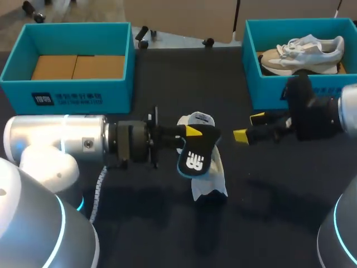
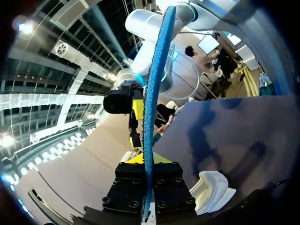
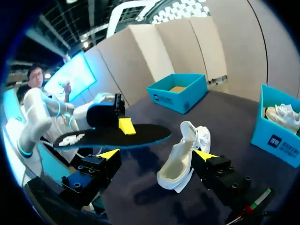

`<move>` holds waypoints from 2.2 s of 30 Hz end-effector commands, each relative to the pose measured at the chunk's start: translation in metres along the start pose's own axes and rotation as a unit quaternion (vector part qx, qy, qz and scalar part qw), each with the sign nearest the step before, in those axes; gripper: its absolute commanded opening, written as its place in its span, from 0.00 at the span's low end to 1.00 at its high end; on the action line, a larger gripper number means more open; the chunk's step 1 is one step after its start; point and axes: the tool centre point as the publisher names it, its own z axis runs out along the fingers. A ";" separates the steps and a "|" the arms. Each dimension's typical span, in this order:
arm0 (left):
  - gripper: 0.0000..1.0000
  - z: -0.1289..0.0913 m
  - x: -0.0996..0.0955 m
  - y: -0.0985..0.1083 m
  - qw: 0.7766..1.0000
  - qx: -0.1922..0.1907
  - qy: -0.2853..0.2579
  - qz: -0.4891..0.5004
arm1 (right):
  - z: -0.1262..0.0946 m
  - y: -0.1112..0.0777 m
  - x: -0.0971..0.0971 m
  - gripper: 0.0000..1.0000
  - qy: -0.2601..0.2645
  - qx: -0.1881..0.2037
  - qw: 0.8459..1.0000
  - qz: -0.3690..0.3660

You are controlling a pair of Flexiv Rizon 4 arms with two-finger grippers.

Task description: Take the shoe out of the shoebox, open the shoe tongue, remove and reinsert the insole, then place the shoe into the shoebox

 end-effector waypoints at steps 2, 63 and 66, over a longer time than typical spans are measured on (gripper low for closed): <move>0.00 -0.007 -0.001 0.003 0.999 0.021 0.031 -0.028 | -0.010 -0.006 0.004 1.00 -0.025 0.054 0.997 -0.052; 0.00 -0.001 0.044 0.008 0.993 -0.007 -0.031 -0.118 | 0.051 -0.045 -0.062 1.00 -0.017 0.263 0.863 -0.431; 0.00 0.001 0.047 0.011 0.992 -0.007 -0.034 -0.117 | 0.053 -0.046 -0.066 1.00 -0.016 0.261 0.861 -0.436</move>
